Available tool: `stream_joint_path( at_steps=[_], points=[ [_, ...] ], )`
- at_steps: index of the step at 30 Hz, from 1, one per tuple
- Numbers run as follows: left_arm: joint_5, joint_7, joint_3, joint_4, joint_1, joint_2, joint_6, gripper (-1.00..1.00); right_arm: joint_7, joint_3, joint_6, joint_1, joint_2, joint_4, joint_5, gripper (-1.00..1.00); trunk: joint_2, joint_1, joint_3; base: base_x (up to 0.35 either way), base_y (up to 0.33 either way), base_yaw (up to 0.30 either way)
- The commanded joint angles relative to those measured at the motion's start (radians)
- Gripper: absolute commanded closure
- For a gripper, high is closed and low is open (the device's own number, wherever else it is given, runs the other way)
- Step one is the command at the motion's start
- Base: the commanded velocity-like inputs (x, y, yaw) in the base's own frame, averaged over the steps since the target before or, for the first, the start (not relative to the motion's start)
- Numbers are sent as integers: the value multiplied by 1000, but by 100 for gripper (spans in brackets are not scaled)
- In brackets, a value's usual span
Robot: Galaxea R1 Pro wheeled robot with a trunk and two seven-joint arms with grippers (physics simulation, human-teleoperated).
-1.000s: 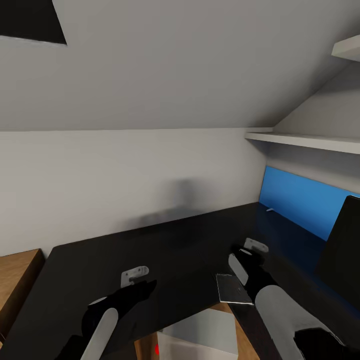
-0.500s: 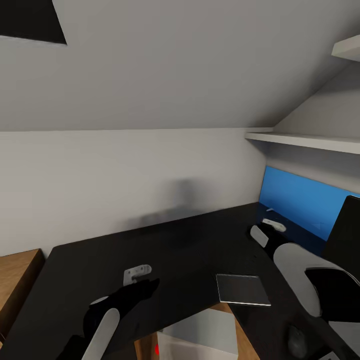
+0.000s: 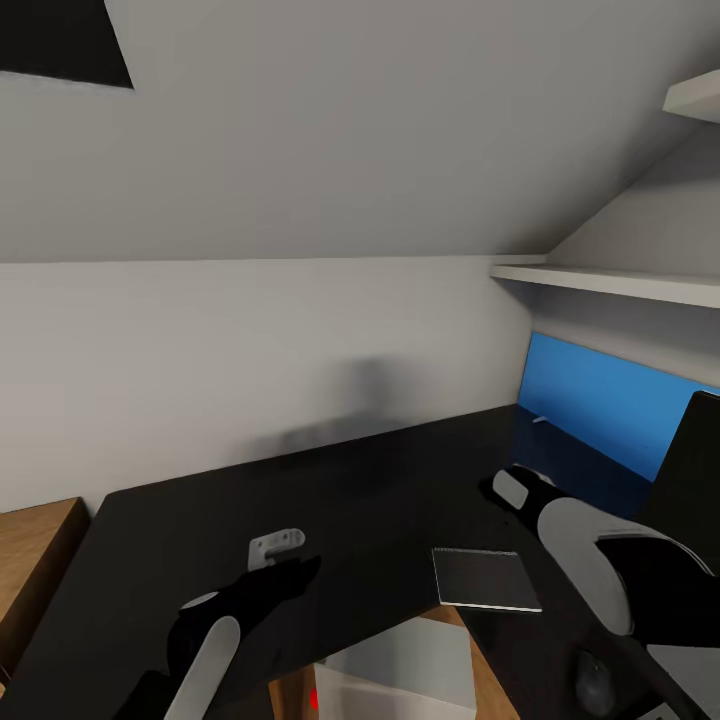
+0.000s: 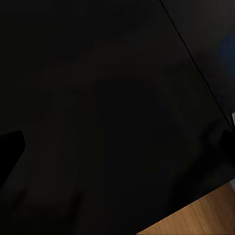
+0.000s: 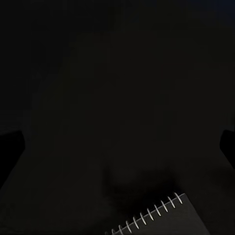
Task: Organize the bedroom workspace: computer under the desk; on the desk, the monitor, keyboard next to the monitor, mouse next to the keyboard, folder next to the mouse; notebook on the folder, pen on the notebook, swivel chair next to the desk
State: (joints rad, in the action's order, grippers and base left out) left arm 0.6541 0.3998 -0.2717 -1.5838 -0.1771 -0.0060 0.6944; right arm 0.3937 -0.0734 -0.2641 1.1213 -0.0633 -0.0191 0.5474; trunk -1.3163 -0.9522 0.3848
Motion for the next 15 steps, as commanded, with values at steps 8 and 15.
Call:
stream_joint_path(
  at_steps=[8, 15],
  points=[
    [10, 10, -1, 0, -1, 1, 2, -100, 5, -7, -8, -8, 3, 1, 13, -100, -1, 0, 1, 0, 0, 0],
    [10, 10, -1, 0, -1, 2, 2, -100, 4, -6, -7, -13, 2, 12, 39, -100, -1, 0, 1, 0, 0, 0]
  ],
)
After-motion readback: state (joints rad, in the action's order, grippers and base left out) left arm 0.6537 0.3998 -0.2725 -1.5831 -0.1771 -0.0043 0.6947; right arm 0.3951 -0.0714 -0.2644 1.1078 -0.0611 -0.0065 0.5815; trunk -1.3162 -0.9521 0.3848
